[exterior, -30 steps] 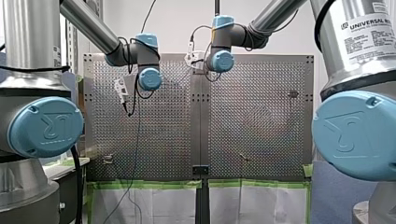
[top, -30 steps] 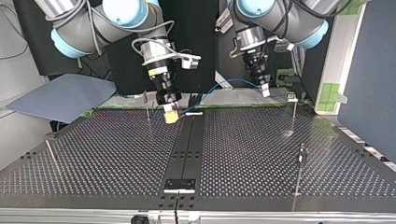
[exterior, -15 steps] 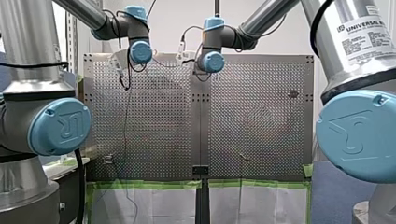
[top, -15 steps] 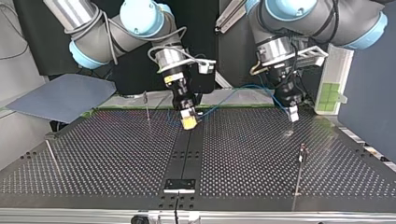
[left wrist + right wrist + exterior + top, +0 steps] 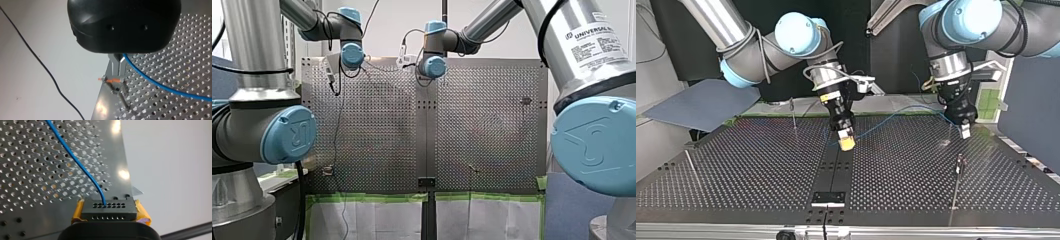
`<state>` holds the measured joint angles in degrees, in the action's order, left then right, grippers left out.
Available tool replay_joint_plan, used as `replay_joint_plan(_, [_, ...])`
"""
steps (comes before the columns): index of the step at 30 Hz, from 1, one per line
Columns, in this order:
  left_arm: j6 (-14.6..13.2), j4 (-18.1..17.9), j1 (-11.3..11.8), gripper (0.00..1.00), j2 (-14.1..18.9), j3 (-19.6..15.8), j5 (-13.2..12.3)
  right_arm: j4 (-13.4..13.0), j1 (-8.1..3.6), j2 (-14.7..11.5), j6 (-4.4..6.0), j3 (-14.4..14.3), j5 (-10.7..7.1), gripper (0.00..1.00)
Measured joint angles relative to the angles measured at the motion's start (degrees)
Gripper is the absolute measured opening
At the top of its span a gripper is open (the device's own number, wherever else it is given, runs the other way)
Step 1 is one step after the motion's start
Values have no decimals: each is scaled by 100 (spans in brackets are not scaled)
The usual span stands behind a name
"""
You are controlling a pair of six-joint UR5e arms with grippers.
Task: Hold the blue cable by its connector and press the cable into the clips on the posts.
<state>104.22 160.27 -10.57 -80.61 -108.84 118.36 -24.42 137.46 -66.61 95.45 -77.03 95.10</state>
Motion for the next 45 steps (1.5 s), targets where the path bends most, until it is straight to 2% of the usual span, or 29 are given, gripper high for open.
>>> replay_joint_plan(8, [-8, 14, 402, 0, -129, 123, -402, 96, 77, 230, 1, 444, 39, 0])
replay_joint_plan(17, [65, 14, 859, 0, -451, 301, -860, 111, 115, 313, 2, 719, 165, 0])
replay_joint_plan(23, [262, 17, 1194, 0, -593, 574, -1195, 110, 118, 345, 2, 771, 273, 0])
replay_joint_plan(29, [486, 19, 1520, 0, -606, 670, -1521, 104, 122, 374, 3, 779, 321, 0])
replay_joint_plan(40, [529, 15, 2129, 0, -609, 679, -2004, 103, 119, 389, 2, 788, 329, 0])
replay_joint_plan(45, [520, 14, 2416, 0, -647, 681, -2221, 103, 92, 392, 2, 790, 405, 0])
